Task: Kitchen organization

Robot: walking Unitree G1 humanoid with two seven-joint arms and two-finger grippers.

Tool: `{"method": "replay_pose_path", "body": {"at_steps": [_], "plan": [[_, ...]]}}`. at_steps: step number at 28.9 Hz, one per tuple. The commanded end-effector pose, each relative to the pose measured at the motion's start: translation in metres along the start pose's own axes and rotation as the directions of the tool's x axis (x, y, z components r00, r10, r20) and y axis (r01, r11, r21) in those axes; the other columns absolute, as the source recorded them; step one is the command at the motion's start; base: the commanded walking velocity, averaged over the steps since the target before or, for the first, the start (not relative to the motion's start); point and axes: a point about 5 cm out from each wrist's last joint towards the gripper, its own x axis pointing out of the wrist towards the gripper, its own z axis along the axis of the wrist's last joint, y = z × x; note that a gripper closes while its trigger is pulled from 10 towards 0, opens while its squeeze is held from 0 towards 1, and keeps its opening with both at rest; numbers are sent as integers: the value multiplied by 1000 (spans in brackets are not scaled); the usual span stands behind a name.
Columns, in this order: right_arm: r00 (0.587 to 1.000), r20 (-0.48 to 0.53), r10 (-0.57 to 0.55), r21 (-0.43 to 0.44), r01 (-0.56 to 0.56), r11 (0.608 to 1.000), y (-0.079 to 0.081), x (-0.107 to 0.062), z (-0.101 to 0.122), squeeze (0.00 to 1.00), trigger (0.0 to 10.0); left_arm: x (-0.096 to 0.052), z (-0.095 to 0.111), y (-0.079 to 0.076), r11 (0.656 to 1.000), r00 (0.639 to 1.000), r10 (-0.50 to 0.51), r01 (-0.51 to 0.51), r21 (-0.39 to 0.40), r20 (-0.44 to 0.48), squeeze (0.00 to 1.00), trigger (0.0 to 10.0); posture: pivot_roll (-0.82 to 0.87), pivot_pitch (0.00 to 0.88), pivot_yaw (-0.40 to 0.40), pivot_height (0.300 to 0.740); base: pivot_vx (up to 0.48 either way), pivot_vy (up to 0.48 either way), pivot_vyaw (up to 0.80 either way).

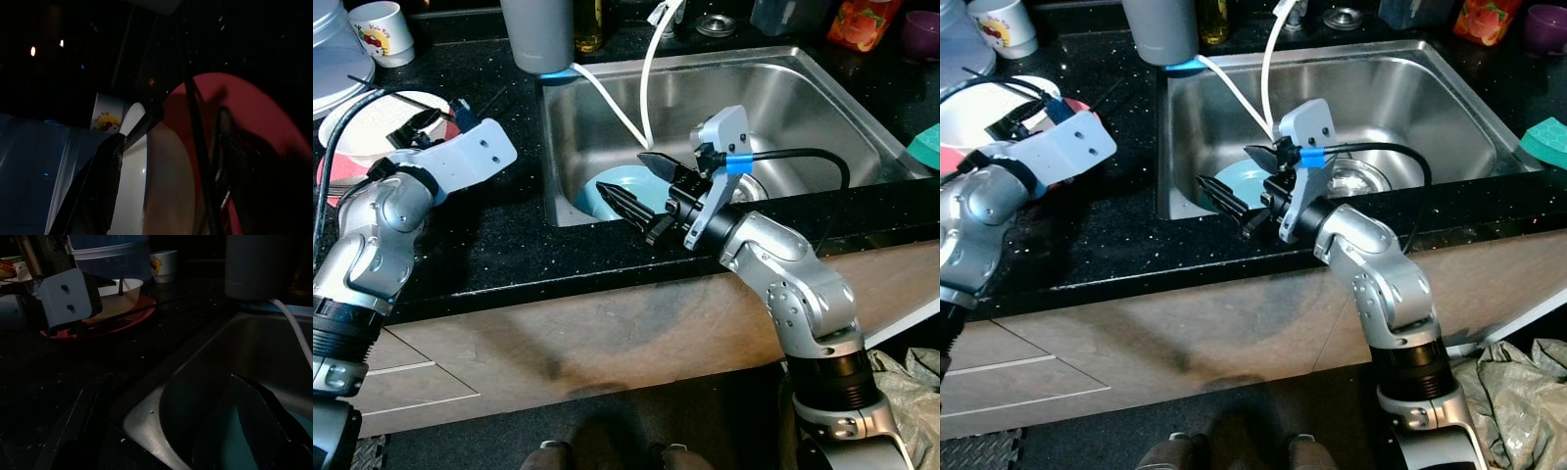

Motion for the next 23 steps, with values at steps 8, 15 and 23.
{"method": "replay_pose_path", "body": {"at_steps": [8,15,23], "plan": [[1000,-1,16,4,-16,1000,3,0,0,0,10000,8,1,4,998,998,25,-28,60,52,0,10000,11,200,2,740,0,0,0],[1000,-1,17,3,-17,1000,3,0,1,0,10000,11,3,6,998,996,34,-39,59,79,0,10000,11,199,2,740,0,0,0],[1000,-3,16,4,-16,1000,3,0,1,0,10000,14,0,6,998,996,37,-41,52,78,0,10000,9,200,2,740,0,0,0]]}}
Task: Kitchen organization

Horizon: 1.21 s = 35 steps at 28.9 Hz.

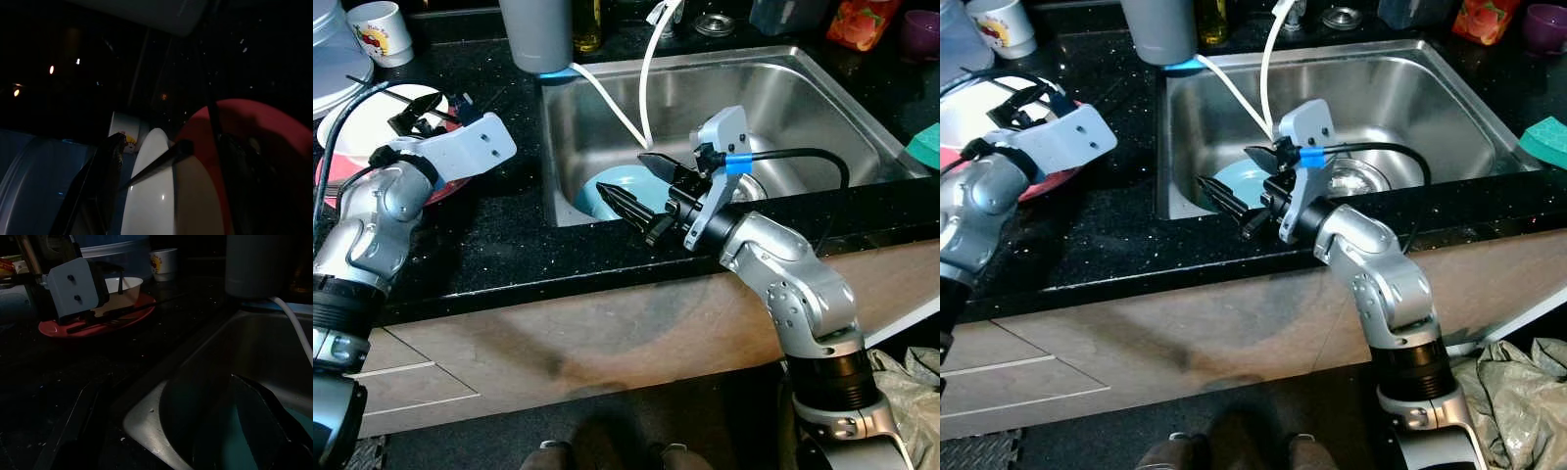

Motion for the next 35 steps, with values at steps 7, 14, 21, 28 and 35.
{"method": "replay_pose_path", "body": {"at_steps": [7,14,21,28,35], "plan": [[1000,4,14,-1,-14,1000,3,0,2,0,10000,1,-2,-3,1000,1000,-14,14,2,7,0,0,9,200,2,740,0,0,0],[1000,4,13,-2,-13,1000,3,0,2,0,10000,1,-1,-2,1000,1000,-11,11,-2,18,0,0,9,199,3,740,0,0,0],[1000,5,10,-5,-10,1000,2,0,2,0,10000,2,2,1,1000,999,-2,3,-4,33,0,0,8,199,4,740,0,0,0],[1000,5,8,-9,-8,1000,1,-1,3,0,10000,3,3,2,1000,999,4,-4,-2,39,0,0,7,198,4,740,0,0,0],[1000,6,7,-12,-7,1000,0,-1,4,0,10000,2,7,4,1000,998,21,-20,-6,58,0,0,6,198,4,740,0,0,0]]}}
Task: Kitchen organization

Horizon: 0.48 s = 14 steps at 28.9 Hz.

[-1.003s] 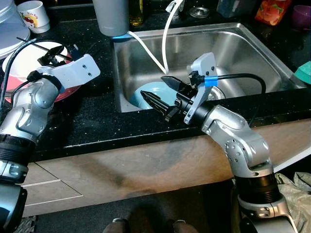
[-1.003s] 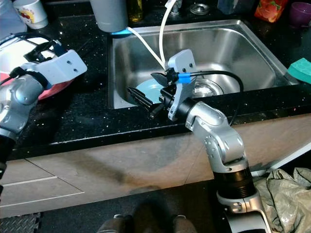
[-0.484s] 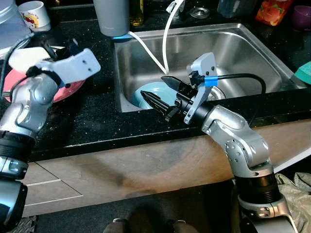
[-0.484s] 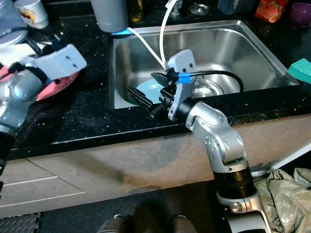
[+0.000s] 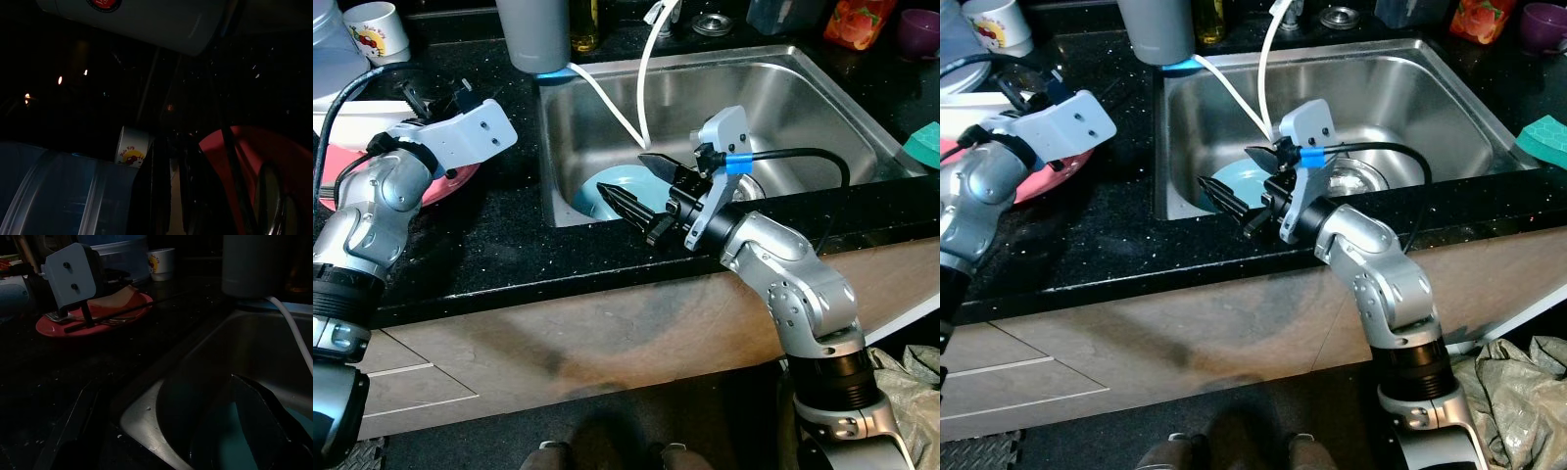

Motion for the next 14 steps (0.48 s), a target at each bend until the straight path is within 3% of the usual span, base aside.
{"method": "replay_pose_path", "body": {"at_steps": [1,8,14], "plan": [[1000,8,8,-9,-8,1000,1,0,3,0,10000,-1,3,-2,1000,1000,1,-1,-2,23,0,0,4,198,5,740,0,0,0],[1000,8,7,-10,-7,1000,1,-1,4,0,10000,-1,38,27,984,968,179,-173,-48,176,0,0,5,199,5,740,0,0,0],[1000,9,9,-10,-9,1000,1,0,4,0,10000,-2,48,35,974,951,225,-216,-67,212,0,0,7,198,3,740,0,0,0]]}}
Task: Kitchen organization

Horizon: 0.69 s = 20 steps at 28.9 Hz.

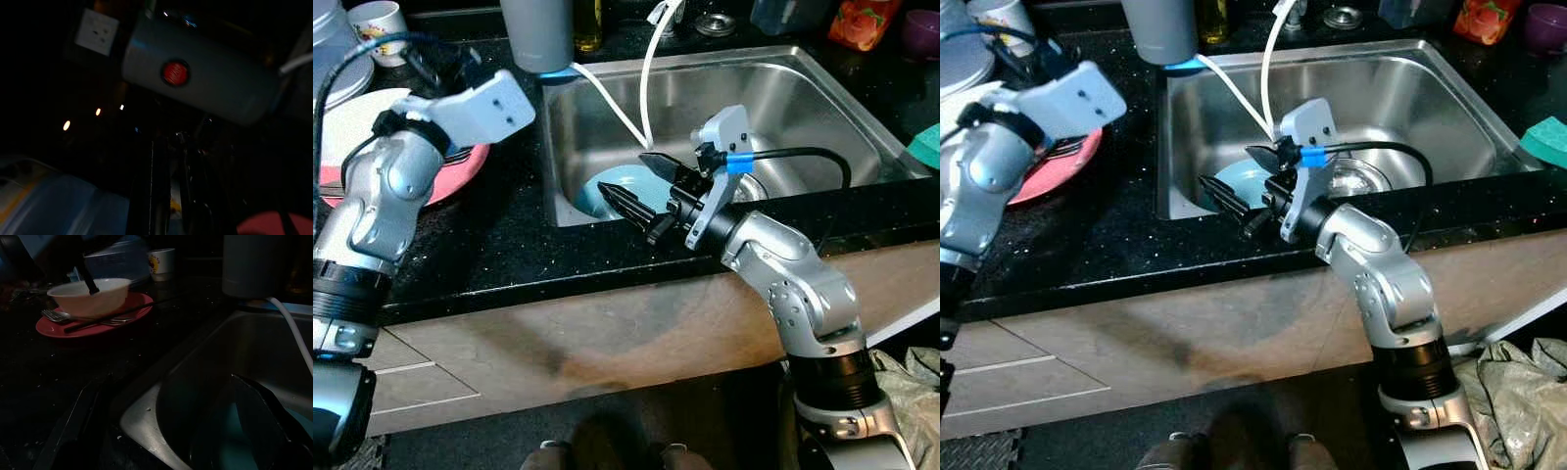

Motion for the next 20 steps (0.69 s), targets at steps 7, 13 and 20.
{"method": "replay_pose_path", "body": {"at_steps": [7,13,20], "plan": [[1000,19,9,-10,-8,1000,2,1,4,0,10000,5,28,7,948,986,129,-92,-306,105,0,0,12,188,7,740,0,0,0],[996,63,-57,-18,58,998,-3,3,9,0,10000,14,52,-19,674,987,68,59,-736,142,0,0,5,181,15,740,0,0,0],[983,103,-149,-38,154,987,-12,1,17,0,10000,17,68,-39,450,977,-15,195,-871,211,0,0,3,179,25,740,0,0,0]]}}
